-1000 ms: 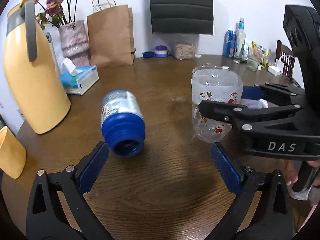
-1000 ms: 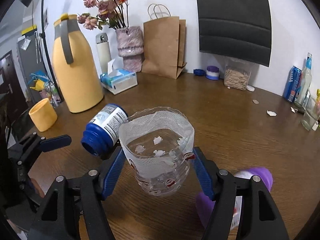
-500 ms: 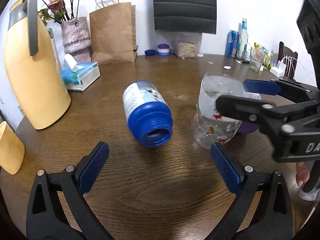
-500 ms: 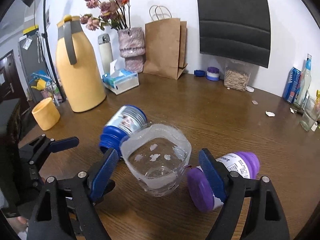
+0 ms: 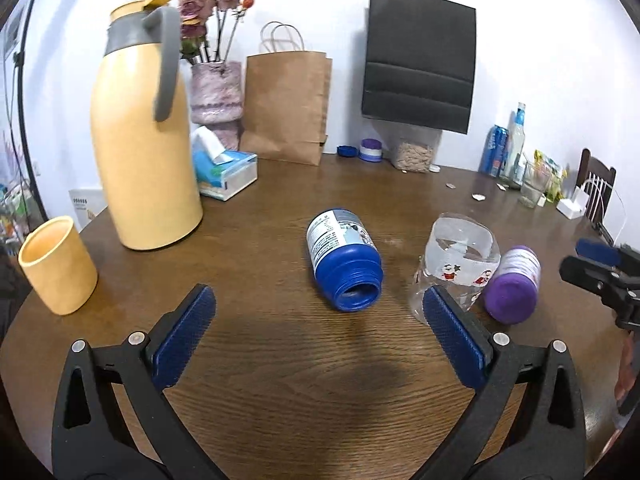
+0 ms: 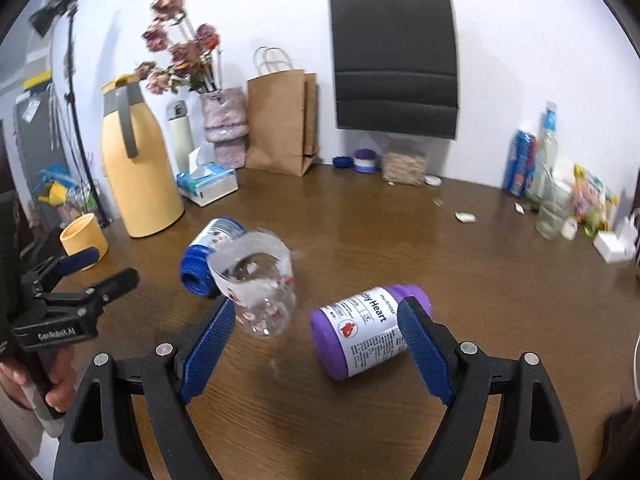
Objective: Flip cup upright
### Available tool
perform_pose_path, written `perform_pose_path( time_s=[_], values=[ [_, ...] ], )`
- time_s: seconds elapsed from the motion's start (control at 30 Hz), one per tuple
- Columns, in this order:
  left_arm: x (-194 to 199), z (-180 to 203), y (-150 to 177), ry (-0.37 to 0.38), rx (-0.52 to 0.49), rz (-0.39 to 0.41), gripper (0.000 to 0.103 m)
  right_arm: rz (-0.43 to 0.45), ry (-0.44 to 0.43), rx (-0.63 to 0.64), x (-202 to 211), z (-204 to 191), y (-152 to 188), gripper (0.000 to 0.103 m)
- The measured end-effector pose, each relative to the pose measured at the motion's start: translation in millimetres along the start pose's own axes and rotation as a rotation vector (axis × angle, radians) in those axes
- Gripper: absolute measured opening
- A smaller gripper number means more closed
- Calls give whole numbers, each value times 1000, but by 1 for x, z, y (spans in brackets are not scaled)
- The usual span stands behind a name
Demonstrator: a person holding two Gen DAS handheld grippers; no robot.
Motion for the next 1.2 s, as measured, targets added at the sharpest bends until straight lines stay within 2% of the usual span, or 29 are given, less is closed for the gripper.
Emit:
perform_pose_path(
  time_s=[0.23, 0.43, 0.5, 0.63, 0.8, 0.9, 1.03, 1.13, 1.2],
  values=[
    [16, 2, 4, -26, -41, 26, 103, 30, 20, -9, 10, 3, 7, 88],
    [52, 3, 19, -21, -17, 41, 103, 34, 32, 15, 30, -3, 24, 88],
    [69, 5, 23, -32, -8, 61, 103, 41, 25, 20, 44, -9, 33, 88],
    [122, 8, 37, -67, -34, 166, 103, 77, 7, 20, 82, -21, 54, 88],
    [168, 3, 63, -97, -44, 230, 103, 140, -5, 16, 133, -36, 80, 88],
    [187, -4, 76, -100, -21, 228, 103, 176, -5, 17, 157, -42, 93, 88],
    [211, -13, 96, -139, -5, 228, 103, 224, 20, 37, 184, -50, 115, 88],
    [233, -13, 112, -191, 1, 245, 103, 259, 98, 63, 204, -55, 142, 88],
    [245, -15, 125, -204, 31, 253, 103, 308, 98, 48, 224, -58, 164, 88]
  ],
)
Point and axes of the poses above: each gripper's, at about its wrist camera, not at the fingertips, and x roughly against the way its jaws point, z to its right, y to its underside, the point moved 6 cm from there along -x, roughly the way its jaws point, and after that the axes turned 8 degrees about -x, right-handed, at the moved point
